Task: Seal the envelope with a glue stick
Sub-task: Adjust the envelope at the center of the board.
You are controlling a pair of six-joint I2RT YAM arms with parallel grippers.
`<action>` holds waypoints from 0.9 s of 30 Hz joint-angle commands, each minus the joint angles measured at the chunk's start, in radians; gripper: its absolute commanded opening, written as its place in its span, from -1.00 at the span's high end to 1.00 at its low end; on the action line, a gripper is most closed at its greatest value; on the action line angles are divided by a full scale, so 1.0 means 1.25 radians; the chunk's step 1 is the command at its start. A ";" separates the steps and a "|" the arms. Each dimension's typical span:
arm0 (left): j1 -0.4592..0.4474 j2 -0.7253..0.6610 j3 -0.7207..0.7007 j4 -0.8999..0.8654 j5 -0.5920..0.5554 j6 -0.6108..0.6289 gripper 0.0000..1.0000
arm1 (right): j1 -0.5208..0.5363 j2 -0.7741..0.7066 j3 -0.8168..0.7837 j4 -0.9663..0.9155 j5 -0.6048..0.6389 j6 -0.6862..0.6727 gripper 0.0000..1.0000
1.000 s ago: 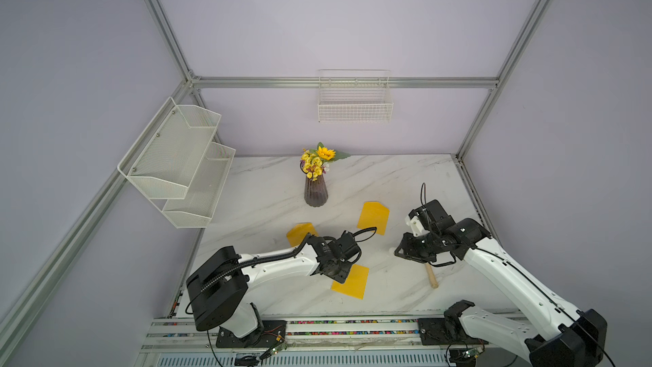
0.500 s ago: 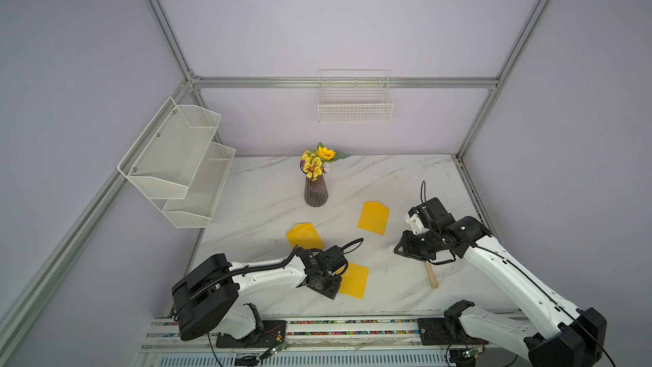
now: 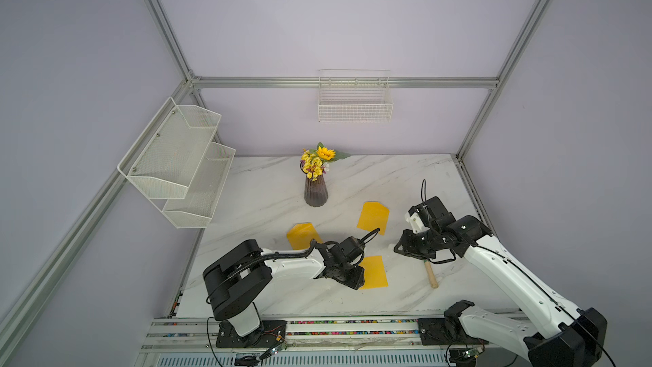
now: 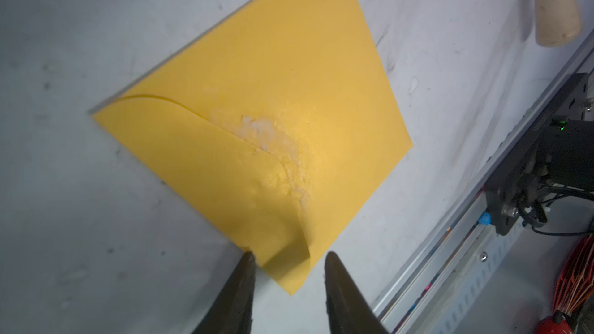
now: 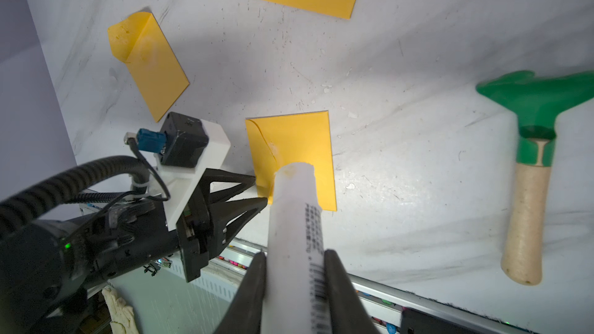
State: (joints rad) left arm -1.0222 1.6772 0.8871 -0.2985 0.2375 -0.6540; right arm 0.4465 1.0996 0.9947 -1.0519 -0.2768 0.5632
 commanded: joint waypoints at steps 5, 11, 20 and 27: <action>-0.001 0.166 0.113 0.007 -0.001 0.025 0.22 | -0.004 -0.010 0.026 -0.019 0.026 -0.010 1.00; 0.000 0.254 0.227 0.003 -0.002 0.081 0.15 | -0.005 -0.035 0.045 -0.040 0.090 -0.004 1.00; 0.010 0.286 0.344 -0.063 -0.068 0.174 -0.04 | -0.008 -0.057 0.065 -0.060 0.145 -0.003 1.00; 0.067 0.320 0.367 -0.085 -0.016 0.177 -0.07 | -0.009 -0.051 0.073 -0.062 0.145 -0.008 1.00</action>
State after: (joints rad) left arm -0.9768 2.0323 1.3476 -0.3229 0.2298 -0.4583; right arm 0.4408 1.0443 1.0626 -1.1164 -0.1188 0.5629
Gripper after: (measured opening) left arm 0.535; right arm 0.281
